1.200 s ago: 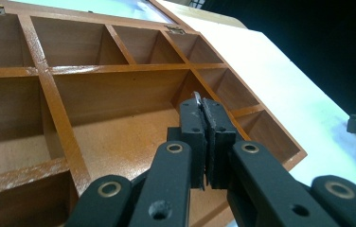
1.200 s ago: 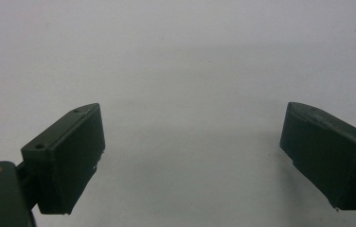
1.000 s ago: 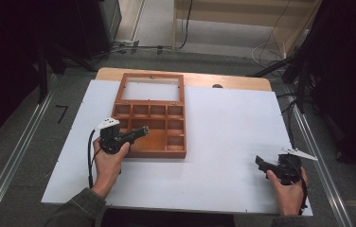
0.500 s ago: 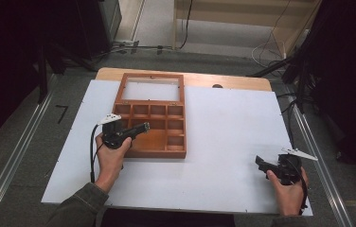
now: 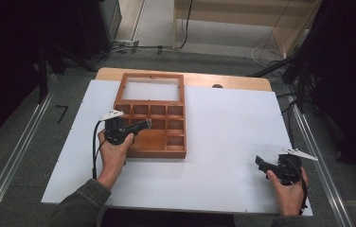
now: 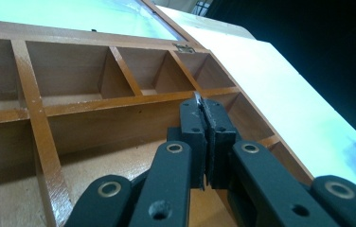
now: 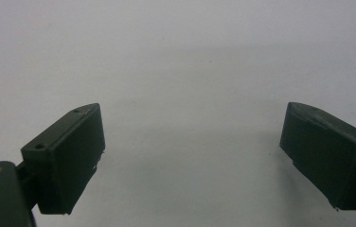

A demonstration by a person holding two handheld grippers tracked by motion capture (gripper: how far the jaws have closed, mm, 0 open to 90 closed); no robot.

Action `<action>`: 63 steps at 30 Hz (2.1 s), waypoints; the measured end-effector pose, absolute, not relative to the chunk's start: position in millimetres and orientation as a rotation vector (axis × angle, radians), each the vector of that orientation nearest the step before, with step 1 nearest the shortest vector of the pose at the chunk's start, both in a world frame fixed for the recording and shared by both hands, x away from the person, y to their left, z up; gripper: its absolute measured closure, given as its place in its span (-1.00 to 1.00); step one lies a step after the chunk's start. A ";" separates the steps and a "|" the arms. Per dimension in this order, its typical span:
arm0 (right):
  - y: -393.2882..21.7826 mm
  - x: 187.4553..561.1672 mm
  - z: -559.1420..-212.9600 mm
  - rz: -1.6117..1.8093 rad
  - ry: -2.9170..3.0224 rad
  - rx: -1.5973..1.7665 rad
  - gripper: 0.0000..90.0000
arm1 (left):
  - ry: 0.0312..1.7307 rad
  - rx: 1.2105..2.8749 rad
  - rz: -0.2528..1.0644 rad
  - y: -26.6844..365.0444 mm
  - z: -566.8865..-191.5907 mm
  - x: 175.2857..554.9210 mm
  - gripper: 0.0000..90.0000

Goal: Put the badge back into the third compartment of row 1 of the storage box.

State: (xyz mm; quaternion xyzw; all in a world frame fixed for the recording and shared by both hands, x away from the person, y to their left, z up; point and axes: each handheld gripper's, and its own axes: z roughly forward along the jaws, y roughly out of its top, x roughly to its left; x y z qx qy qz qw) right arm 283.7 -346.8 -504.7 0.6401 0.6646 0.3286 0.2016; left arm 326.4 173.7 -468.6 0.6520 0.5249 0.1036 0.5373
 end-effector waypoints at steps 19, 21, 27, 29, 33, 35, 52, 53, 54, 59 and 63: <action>-346.7 283.8 -505.0 0.919 1.866 1.785 -0.87 | 1.254 1.544 0.253 166.3 -460.7 339.9 0.99; -346.5 283.8 -505.0 0.920 1.865 1.786 -0.87 | 1.255 1.538 0.254 165.6 -460.1 341.5 0.99; -346.2 283.6 -504.7 0.923 1.861 1.792 -0.87 | 1.264 1.541 0.261 163.9 -459.5 348.4 0.99; -346.3 283.5 -504.6 0.924 1.861 1.792 -0.87 | 1.271 1.541 0.259 163.5 -460.2 350.9 0.99; -347.1 283.4 -504.7 0.927 1.863 1.789 -0.87 | 1.287 1.545 0.244 163.5 -463.6 355.2 0.99; -347.1 283.4 -504.8 0.929 1.863 1.788 -0.87 | 1.291 1.538 0.240 163.6 -464.8 356.5 0.99; -347.5 283.0 -504.4 0.934 1.861 1.786 -0.87 | 1.308 1.517 0.251 157.8 -462.2 370.7 0.99; -347.5 282.9 -504.4 0.934 1.860 1.787 -0.87 | 1.308 1.514 0.249 157.3 -462.1 371.7 0.99; -347.5 282.9 -504.4 0.934 1.861 1.787 -0.87 | 1.309 1.511 0.245 156.8 -462.2 372.9 0.99; -347.5 282.8 -504.3 0.935 1.860 1.790 -0.87 | 1.321 1.515 0.260 154.7 -463.3 379.9 0.99; -347.6 282.8 -504.3 0.936 1.861 1.789 -0.87 | 1.334 1.515 0.269 153.6 -464.8 385.9 0.99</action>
